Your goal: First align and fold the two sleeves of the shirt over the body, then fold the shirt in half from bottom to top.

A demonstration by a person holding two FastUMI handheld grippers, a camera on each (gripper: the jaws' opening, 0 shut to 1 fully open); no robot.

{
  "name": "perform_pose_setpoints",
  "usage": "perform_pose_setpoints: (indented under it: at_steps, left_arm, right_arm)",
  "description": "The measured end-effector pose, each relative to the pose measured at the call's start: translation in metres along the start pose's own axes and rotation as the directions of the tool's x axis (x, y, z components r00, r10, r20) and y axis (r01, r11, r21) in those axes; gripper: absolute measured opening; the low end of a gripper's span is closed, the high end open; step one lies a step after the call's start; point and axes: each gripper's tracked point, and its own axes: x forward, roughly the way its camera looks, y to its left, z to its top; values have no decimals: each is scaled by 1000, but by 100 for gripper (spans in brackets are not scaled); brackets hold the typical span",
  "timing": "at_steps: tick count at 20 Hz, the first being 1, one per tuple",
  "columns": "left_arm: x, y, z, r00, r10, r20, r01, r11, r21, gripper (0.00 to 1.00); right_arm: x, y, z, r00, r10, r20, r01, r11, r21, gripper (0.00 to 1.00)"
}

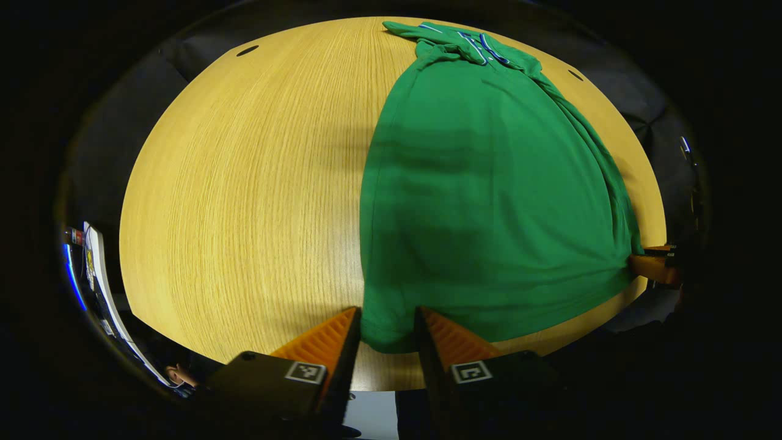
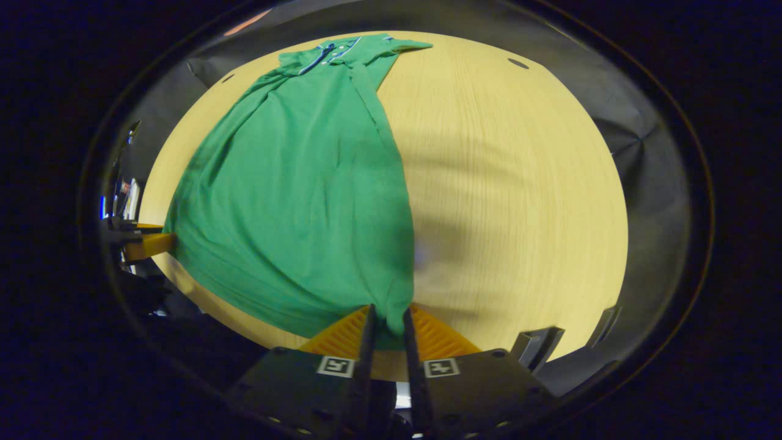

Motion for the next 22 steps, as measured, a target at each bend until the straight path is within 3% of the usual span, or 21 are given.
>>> perform_pose_setpoints:
  at_steps: [1,2,3,4,12,17,22]
  left_arm:
    - [-2,-3,-1,1000,-12,-5,12,1000,-5,54]
    - [0,-7,0,999,-31,-7,31,999,-12,34]
    - [-2,-10,-1,999,-42,-7,42,999,-16,26]
    - [0,-11,-1,999,-49,-8,49,999,-13,10]
    - [-19,-14,5,992,-125,8,125,991,-38,6]
    - [-31,-18,24,985,-172,32,173,985,-24,6]
    - [-50,-18,63,974,-189,124,189,982,7,6]
  right_arm:
    - [1,2,-1,1000,6,-9,-6,1000,1,13]
    - [1,2,-3,1000,13,-21,-13,1000,6,4]
    - [-1,4,-2,999,27,-25,-26,999,21,4]
    - [1,5,-3,999,37,-34,-36,999,35,4]
    - [-13,-3,7,996,86,2,-86,985,149,0]
    - [-26,-6,26,995,94,46,-100,984,148,0]
    - [-47,-10,63,986,95,136,-116,981,154,0]
